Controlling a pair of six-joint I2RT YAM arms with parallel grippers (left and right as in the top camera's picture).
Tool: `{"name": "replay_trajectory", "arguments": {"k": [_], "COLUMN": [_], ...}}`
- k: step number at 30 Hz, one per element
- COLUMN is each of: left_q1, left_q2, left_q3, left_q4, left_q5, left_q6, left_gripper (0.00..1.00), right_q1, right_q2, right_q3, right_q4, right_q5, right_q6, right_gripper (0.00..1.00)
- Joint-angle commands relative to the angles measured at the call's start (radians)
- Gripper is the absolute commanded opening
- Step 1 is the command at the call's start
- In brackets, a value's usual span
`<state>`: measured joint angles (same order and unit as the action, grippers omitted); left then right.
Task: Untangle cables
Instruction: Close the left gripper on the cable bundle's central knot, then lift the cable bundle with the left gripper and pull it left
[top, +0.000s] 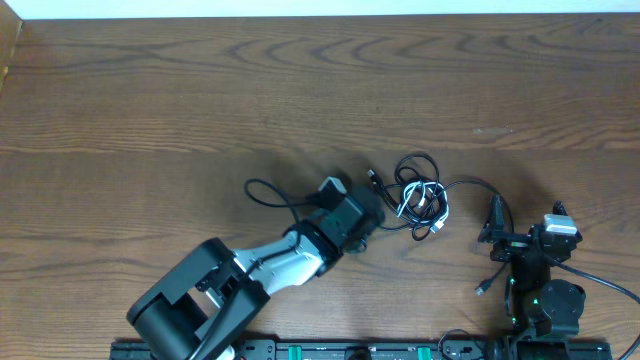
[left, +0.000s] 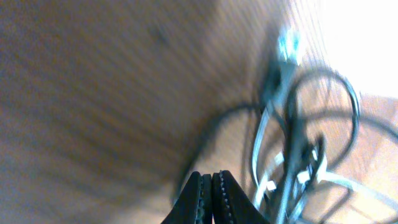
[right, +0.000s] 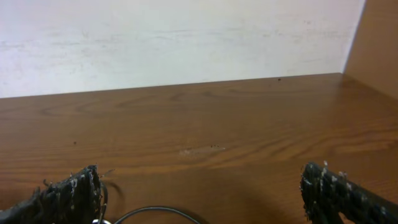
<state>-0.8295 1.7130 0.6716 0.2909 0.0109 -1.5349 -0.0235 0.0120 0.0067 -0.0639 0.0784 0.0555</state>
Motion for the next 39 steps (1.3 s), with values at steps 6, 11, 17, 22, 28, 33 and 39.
{"name": "replay_trajectory", "arguments": {"k": [6,11,17,22,28,33,39], "left_q1": [0.074,0.057,-0.006,-0.08,-0.134,-0.152,-0.152], "left_q2": [-0.081,-0.155,-0.155,-0.114,-0.044,0.054,0.181], "left_q3": [-0.005,-0.005,-0.004,0.008,0.044,0.077,0.16], "left_q4": [-0.047,-0.036,-0.026,-0.004,0.054,0.194,0.22], "left_q5": [0.046,0.135,0.122,0.013,-0.05,-0.063,-0.093], "left_q6": [0.193,0.428,0.532,0.529,0.575,0.599,0.609], "left_gripper": [0.16,0.65,0.71,0.74,0.84,0.84,0.72], "right_q1": [0.004,0.004,0.004,0.004,0.004,0.004,0.004], "right_q2": [-0.005,-0.005,-0.005,-0.005,-0.005,-0.005,-0.005], "right_q3": [-0.002,-0.002,-0.002,-0.002,-0.002,-0.002,-0.002], "right_q4": [-0.004,-0.004,-0.004,-0.004,-0.004,-0.004,-0.004], "right_q5": [0.001,0.001,0.001,0.001,0.001,0.001,0.001], "right_q6": [-0.012,-0.012,-0.012,-0.012,-0.012,-0.012,-0.012], "right_gripper": [0.99,0.99,0.99,0.99,0.99,0.99,0.99]}}
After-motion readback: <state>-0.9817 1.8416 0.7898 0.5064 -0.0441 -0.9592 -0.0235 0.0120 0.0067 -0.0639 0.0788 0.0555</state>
